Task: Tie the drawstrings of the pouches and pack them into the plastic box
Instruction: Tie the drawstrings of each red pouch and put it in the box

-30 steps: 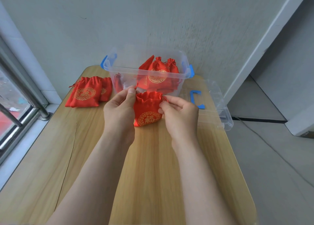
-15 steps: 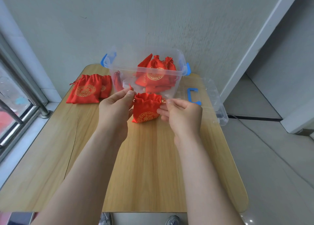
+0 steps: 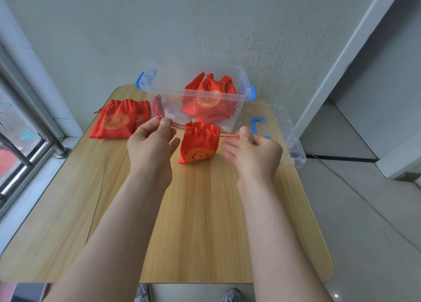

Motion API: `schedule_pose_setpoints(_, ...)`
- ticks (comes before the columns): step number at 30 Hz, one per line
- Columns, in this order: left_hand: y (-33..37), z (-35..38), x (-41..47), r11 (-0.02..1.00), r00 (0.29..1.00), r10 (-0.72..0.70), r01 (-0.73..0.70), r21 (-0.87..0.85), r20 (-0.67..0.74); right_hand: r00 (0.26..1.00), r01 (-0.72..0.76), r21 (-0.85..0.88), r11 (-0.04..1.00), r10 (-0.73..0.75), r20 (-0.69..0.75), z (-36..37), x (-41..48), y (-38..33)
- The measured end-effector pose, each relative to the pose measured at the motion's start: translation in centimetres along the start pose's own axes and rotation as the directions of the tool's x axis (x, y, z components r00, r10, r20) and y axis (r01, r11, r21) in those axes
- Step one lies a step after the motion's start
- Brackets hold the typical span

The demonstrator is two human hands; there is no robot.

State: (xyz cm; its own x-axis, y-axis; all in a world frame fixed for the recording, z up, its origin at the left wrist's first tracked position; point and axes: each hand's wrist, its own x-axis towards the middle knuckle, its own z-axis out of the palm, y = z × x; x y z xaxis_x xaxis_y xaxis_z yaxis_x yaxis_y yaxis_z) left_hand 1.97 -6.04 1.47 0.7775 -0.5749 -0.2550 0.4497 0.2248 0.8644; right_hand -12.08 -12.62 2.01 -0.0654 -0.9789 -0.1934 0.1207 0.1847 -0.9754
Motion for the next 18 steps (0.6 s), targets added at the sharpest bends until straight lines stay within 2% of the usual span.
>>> schedule_pose_setpoints(4, -0.2, 0.2, -0.3, 0.997, 0.998, -0.023, 0.019, -0.077, -0.055, 0.999, -0.031, 0.164, 0.986, 0.032, -0.008, 0.3, -0.4, -0.4)
schedule_pose_setpoints(9, -0.2, 0.3, -0.3, 0.972, 0.991, -0.094, 0.072, -0.224, -0.090, 0.969, -0.238, 0.451, 0.860, 0.242, 0.049, 0.3, -0.5, -1.1)
schedule_pose_setpoints(12, -0.2, 0.2, -0.1, 0.958, 0.984, -0.129, 0.091, -0.273, -0.122, 0.949, -0.298, 0.497, 0.815, 0.311, 0.059, 0.3, -0.5, -1.2)
schedule_pose_setpoints(18, -0.2, 0.1, 0.2, 0.943, 0.977, -0.154, 0.099, -0.318, -0.150, 0.891, -0.378, 0.520, 0.766, 0.453, -0.020, 0.2, -0.7, -1.2)
